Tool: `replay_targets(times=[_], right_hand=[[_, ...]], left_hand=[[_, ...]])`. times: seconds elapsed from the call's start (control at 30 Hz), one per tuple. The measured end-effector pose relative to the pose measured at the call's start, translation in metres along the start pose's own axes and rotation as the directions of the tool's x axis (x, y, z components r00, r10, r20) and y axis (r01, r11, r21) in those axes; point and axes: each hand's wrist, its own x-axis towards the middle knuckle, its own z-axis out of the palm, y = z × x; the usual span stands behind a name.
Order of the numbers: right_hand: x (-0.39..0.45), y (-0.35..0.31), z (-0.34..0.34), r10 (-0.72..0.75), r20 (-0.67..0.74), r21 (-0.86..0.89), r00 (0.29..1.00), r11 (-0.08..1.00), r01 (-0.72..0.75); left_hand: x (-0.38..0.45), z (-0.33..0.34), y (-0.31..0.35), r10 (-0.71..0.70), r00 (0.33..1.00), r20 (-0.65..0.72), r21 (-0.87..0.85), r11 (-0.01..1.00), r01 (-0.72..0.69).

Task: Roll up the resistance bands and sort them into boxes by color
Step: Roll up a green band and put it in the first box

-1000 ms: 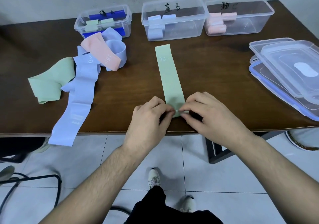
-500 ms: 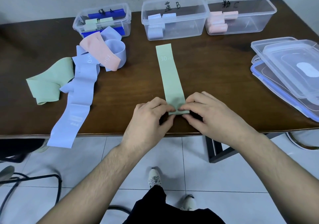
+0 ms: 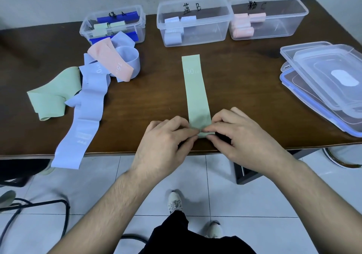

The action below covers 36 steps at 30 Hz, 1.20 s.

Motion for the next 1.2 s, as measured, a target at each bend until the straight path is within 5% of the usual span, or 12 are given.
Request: replay_targets(times=[1.2], right_hand=[[0.008, -0.001, 0.005, 0.199, 0.013, 0.109, 0.980, 0.974, -0.199]], left_hand=[[0.008, 0.015, -0.001, -0.124, 0.988, -0.094, -0.182, 0.978, 0.105]])
